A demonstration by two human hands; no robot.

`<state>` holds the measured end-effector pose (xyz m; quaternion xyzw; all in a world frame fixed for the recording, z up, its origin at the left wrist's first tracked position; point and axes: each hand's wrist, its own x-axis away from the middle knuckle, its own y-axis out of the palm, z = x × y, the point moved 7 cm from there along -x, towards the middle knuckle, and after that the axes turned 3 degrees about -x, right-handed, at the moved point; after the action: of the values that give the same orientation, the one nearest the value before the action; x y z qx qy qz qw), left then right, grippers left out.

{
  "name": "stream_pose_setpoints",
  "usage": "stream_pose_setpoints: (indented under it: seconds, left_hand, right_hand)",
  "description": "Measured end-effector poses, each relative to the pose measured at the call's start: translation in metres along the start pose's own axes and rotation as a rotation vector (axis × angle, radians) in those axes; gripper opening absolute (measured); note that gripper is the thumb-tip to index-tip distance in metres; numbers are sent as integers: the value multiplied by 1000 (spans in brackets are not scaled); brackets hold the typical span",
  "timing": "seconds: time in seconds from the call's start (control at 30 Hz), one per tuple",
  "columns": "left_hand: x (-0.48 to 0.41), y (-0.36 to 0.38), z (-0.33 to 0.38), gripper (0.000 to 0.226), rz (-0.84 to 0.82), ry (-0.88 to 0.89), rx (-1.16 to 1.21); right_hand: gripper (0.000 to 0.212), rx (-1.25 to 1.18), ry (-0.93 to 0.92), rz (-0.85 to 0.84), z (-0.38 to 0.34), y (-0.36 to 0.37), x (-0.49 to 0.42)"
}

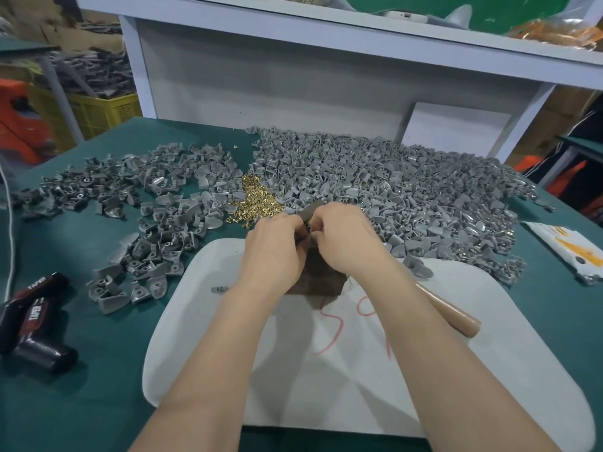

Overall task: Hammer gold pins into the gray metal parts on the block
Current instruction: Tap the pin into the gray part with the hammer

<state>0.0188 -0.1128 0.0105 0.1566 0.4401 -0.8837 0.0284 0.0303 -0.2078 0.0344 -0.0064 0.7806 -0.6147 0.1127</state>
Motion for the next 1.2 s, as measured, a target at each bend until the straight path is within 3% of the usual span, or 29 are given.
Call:
stream_pose_setpoints:
  seconds: [0.3,0.47,0.53,0.8,1.2]
  left_hand:
    - [1,-1,0,7,22,-14,35]
    - [2,-1,-3,6,22,-44,60]
    - [2,-1,-3,6,24,-49,55]
    - [1,-1,-2,4,24,-34,48]
    - [1,-2,-1,5,20,-27,38]
  right_hand:
    - [13,-35,-40,66,2,2,3]
    - [17,-649,106,99,38,10,11]
    - [19,-734,135,134,45,11,13]
    - [7,-545,14,229,28,15,14]
    - [8,-534,87,248,25,17,16]
